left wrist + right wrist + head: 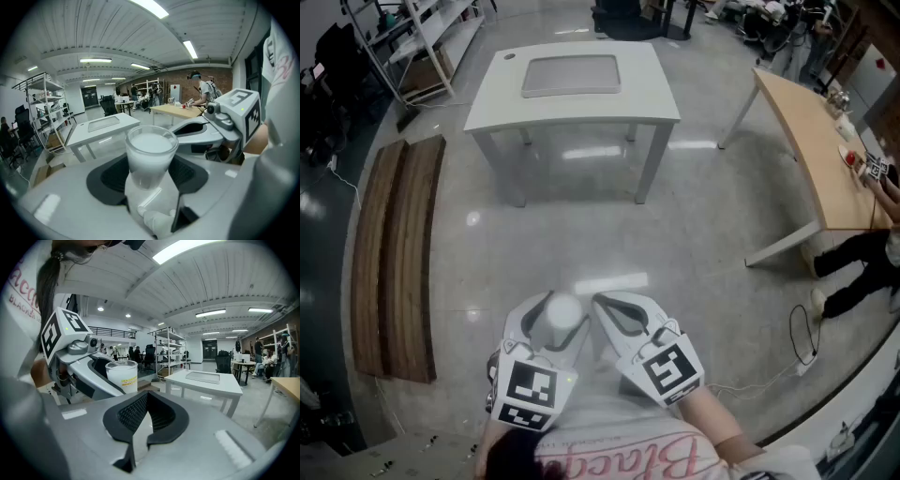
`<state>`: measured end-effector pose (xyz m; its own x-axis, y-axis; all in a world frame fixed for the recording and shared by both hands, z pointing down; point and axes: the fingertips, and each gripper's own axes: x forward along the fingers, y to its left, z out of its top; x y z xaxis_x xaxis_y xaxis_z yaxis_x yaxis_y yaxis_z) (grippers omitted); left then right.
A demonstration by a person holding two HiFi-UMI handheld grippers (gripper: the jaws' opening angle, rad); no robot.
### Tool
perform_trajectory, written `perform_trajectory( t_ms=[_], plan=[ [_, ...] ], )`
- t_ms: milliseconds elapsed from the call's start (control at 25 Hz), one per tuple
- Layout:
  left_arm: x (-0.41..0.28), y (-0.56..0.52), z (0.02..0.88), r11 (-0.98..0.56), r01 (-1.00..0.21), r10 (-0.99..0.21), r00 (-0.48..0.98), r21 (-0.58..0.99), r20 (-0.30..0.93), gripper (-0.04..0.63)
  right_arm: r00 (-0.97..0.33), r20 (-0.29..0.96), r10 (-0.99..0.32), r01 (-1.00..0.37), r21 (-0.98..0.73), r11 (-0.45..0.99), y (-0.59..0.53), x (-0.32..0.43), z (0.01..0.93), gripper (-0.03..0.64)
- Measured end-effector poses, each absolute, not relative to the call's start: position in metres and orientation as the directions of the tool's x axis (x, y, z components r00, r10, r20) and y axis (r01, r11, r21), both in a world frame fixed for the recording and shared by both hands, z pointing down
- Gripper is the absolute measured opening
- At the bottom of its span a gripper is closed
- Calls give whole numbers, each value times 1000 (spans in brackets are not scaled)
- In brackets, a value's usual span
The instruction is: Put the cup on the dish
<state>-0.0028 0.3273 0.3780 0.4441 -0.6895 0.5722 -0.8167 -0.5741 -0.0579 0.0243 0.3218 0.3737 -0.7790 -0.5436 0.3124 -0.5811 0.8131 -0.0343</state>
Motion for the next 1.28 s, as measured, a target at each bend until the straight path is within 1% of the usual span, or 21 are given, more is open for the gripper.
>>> perform_trajectory(
  t_ms=[480,680,800,880,1120,1280],
  plan=[
    [-5,300,382,-575,-818,-691,468,-26,551,258,-767,318,-557,-589,-3,808,297,22,372,0],
    [-13,270,389,-571,-821,-694,470,-19,546,258,-739,347,-577,-598,54,799,273,19,373,0],
    [-14,249,394,-574,-819,-693,477,-14,541,258,-739,321,-593,-611,52,790,258,20,370,2],
    [-14,235,396,-579,-816,-690,487,-5,535,258,-739,306,-600,-622,34,783,246,23,371,2],
    [-15,182,398,-584,-812,-686,491,-3,537,258,-703,330,-630,-663,17,748,191,27,375,2],
    [-20,144,395,-592,-806,-680,501,1,535,258,-696,333,-636,-670,14,742,149,17,371,2]
  ],
)
